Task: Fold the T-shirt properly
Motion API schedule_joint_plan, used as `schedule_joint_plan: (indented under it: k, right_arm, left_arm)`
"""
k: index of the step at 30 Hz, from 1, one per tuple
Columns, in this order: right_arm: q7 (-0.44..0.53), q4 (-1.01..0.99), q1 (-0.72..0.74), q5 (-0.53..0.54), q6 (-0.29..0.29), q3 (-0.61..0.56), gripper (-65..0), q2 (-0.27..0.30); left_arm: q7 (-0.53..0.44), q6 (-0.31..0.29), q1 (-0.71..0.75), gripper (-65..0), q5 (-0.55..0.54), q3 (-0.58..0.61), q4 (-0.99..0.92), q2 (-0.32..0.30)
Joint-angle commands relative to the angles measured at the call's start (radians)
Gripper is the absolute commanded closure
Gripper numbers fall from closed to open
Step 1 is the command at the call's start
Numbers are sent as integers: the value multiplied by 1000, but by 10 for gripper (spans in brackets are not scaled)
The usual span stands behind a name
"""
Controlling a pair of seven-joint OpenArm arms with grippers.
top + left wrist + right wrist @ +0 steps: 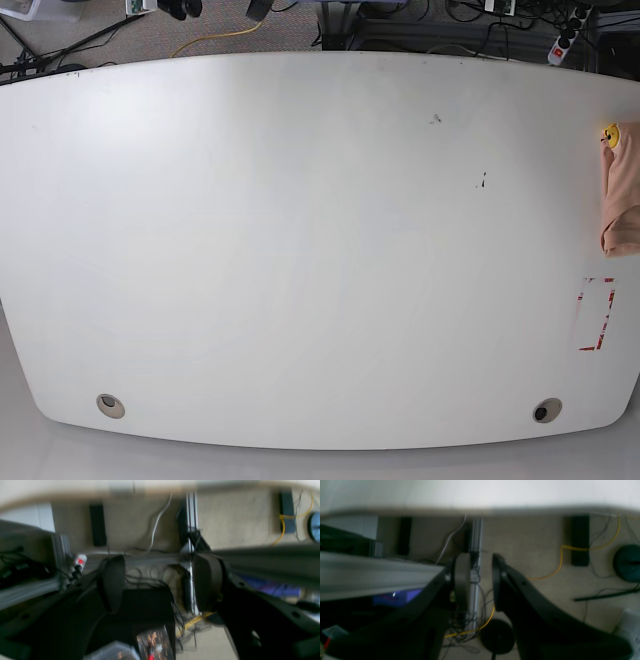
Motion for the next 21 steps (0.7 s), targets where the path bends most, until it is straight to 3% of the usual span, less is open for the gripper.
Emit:
schedule_joint_plan:
  k: [1, 7, 10, 18, 21]
  right_arm:
    - [19, -59, -31, 4, 5, -31, -136, 1]
    - [19, -309, 54, -10, -1, -106, -136, 4]
    - [19, -432, 134, -82, -4, -124, -136, 11]
    - [17, -691, 364, -269, -10, -120, -136, -50]
    - [14, -780, 433, -302, -67, -124, -136, -50]
  left_arm:
    - [-11, -3, 19, -390, -5, -1, -81, -6]
    - [-11, -6, -121, -390, -5, 15, -325, -10]
    - [-11, -6, -192, -390, -5, 19, -462, -10]
    - [-15, -1, -451, -390, 1, 19, -862, -40]
    - [-18, -3, -538, -393, 1, 19, -1013, -48]
